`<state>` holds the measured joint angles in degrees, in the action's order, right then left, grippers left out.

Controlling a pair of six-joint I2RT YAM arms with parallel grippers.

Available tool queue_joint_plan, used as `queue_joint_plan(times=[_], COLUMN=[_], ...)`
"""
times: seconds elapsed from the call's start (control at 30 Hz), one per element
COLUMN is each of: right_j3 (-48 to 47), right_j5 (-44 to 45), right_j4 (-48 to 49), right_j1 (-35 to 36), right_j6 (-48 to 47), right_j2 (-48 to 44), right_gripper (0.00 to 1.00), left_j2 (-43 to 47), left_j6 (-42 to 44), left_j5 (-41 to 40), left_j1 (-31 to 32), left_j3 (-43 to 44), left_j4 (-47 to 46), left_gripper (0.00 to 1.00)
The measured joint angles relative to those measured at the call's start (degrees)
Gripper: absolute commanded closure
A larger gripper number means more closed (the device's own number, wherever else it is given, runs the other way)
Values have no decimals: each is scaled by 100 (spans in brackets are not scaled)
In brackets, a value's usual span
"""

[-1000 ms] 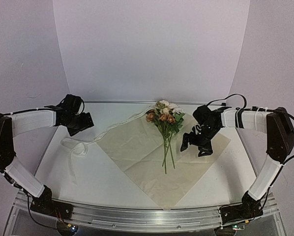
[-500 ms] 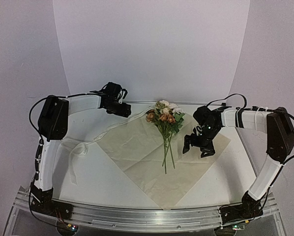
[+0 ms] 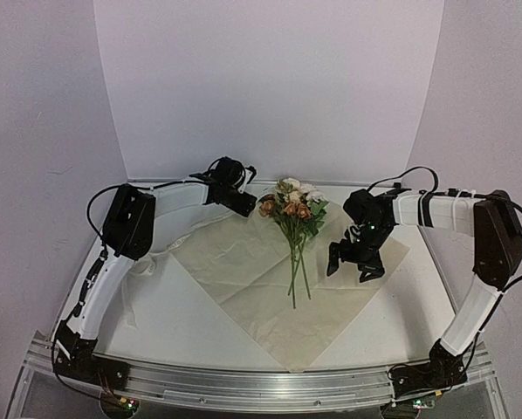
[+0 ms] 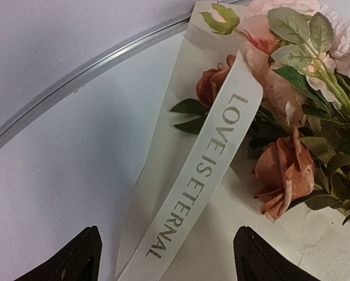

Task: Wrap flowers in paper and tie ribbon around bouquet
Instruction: Pick up the corner of the board from the right side of the ribbon.

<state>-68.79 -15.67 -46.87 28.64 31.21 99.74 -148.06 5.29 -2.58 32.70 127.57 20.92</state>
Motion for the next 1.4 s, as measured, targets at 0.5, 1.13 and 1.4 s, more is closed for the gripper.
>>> queue_joint_plan(times=[0.5,1.13,1.4], right_j3=[-23,-36,-36], right_j5=[20,134,219], right_j4=[-151,-271,-296], right_j1=[0,0,-1], right_j6=[-41,-147,-267], right_j2=[0,-80,-111], right_gripper=[2,2,2], left_j2=[-695,-27,1894], left_j6=[533,380,-334], left_j5=[-364,-1385,-2052], left_j1=[73,-106,-703], left_j3=[631,-438,-2246], left_j4=[-513,-1636,-1907], left_gripper=[41,100,100])
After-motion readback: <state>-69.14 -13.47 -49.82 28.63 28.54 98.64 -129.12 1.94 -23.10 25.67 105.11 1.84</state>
